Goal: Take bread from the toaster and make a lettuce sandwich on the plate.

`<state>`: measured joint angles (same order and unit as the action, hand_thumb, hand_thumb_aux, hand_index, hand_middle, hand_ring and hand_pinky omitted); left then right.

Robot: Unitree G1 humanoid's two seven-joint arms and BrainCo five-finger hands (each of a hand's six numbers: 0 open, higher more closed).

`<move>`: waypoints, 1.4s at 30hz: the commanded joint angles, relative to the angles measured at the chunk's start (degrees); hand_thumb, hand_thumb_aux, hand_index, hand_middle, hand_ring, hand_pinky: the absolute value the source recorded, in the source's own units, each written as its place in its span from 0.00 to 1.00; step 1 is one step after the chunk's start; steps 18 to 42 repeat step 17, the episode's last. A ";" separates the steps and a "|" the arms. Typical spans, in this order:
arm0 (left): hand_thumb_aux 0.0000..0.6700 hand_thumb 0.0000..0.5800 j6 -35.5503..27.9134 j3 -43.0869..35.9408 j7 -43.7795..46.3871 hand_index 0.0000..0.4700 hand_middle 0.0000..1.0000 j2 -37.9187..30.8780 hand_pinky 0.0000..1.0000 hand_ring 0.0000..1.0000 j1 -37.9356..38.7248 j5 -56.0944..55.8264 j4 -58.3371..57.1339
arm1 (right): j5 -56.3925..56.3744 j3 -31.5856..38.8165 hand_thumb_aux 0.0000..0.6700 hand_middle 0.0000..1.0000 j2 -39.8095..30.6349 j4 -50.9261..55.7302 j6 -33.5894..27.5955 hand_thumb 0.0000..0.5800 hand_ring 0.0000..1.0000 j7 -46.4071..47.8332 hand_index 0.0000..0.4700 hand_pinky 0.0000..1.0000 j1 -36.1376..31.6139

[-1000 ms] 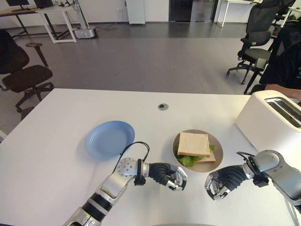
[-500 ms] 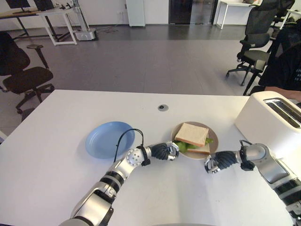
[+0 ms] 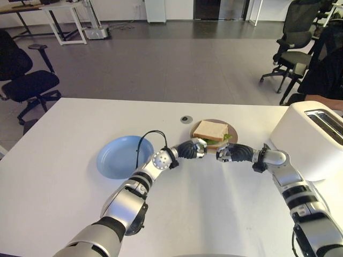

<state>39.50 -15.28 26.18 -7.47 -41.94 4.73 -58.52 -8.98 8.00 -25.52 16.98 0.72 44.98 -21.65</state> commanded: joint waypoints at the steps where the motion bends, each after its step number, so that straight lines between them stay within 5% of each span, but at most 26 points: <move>1: 0.00 0.00 -14.76 9.12 -0.11 0.00 0.00 0.06 0.00 0.00 12.92 -15.37 24.72 | -5.68 -6.93 0.00 0.00 7.67 -19.59 -5.18 0.00 0.00 -13.40 0.00 0.00 9.07; 5: 0.00 0.00 -29.53 15.53 -8.59 0.00 0.00 1.52 0.00 0.00 23.78 -22.89 40.90 | 1.42 -9.56 0.00 0.00 11.43 -27.45 -7.03 0.00 0.00 -27.60 0.00 0.00 14.64; 8: 0.00 0.00 -37.69 24.73 -25.04 0.00 0.00 4.60 0.00 0.00 25.87 -26.82 55.24 | 4.71 -7.67 0.00 0.00 14.74 -26.27 -7.19 0.00 0.00 -33.10 0.00 0.00 13.04; 12: 0.00 0.00 -43.36 23.57 -21.03 0.00 0.00 2.09 0.00 0.00 27.35 -28.96 61.96 | 7.54 -6.72 0.00 0.00 17.42 -26.24 -4.02 0.00 0.00 -37.08 0.00 0.00 13.10; 17: 0.00 0.00 -41.84 20.31 -19.30 0.00 0.00 0.78 0.00 0.00 29.40 -22.46 64.50 | 9.69 -4.89 0.00 0.00 17.80 -24.54 0.31 0.00 0.00 -37.27 0.00 0.00 12.24; 42: 0.00 0.00 -41.84 20.31 -19.30 0.00 0.00 0.78 0.00 0.00 29.40 -22.46 64.50 | 9.69 -4.89 0.00 0.00 17.80 -24.54 0.31 0.00 0.00 -37.27 0.00 0.00 12.24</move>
